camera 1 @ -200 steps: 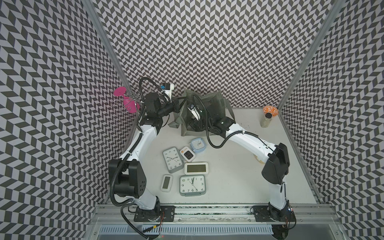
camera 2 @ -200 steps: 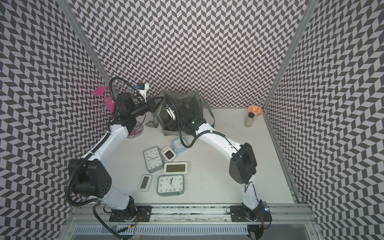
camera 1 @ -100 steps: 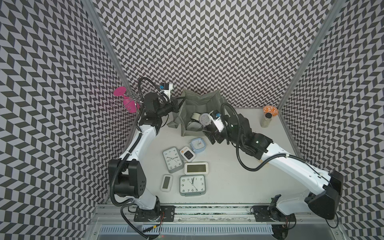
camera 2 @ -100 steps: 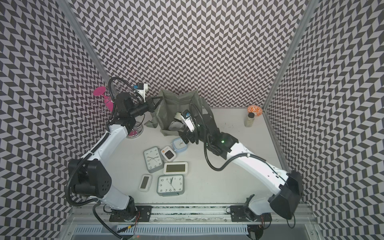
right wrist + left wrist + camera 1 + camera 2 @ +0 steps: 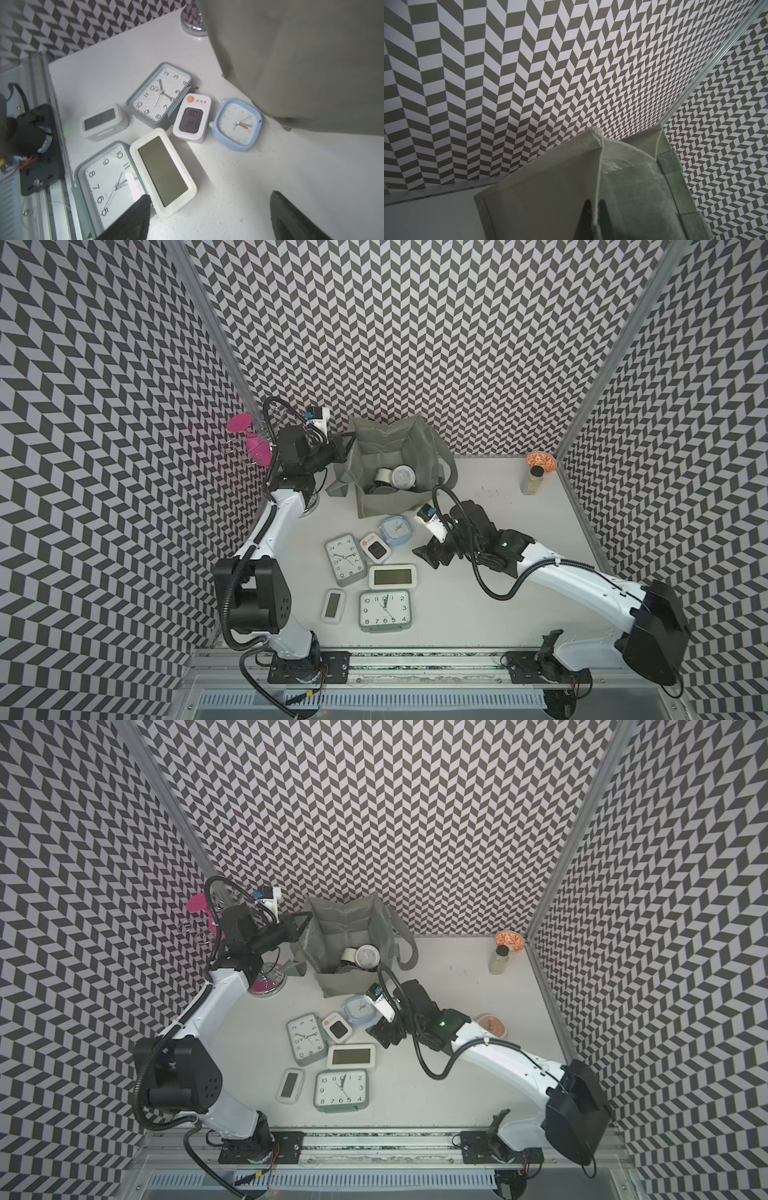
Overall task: Put the alarm clock into the canvas bag
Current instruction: Pick up the alarm from the center of the board.
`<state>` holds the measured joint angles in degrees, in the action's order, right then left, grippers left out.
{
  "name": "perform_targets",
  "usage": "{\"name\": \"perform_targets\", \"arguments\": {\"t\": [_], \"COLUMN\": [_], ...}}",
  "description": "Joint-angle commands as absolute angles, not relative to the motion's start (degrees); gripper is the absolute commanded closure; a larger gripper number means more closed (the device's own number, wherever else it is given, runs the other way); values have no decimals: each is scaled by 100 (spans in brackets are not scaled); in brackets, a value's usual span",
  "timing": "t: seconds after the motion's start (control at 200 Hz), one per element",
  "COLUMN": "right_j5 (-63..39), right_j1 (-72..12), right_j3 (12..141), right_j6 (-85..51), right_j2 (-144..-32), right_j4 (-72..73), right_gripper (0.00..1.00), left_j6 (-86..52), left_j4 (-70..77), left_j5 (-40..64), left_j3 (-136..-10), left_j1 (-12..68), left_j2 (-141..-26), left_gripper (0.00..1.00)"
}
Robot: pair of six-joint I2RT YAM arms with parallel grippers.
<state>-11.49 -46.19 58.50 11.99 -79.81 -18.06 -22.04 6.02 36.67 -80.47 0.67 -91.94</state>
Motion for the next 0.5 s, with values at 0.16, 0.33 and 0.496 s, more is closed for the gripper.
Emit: {"name": "perform_targets", "arguments": {"t": [0.16,0.33,0.496], "right_j5": [-1617,-1780,-1939], "right_j1": [-4739,-4841,-4902], "right_j3": [5656,5387,5125], "right_j6": [2680,3549,4042], "right_j2": [-8736,-8972,-8971], "right_j4": [-1600,-1590,-1277], "right_gripper": [21,15,7], "left_j6": [-2407,-2465,-2487], "left_j4": [1560,1641,1661], "left_j5": [3844,3902,3946], "left_j3": [-8044,-8024,-8009], "left_j1": [-100,-141,-141], "left_j2": [-9130,-9124,-9132], "left_gripper": [100,100,100]}}
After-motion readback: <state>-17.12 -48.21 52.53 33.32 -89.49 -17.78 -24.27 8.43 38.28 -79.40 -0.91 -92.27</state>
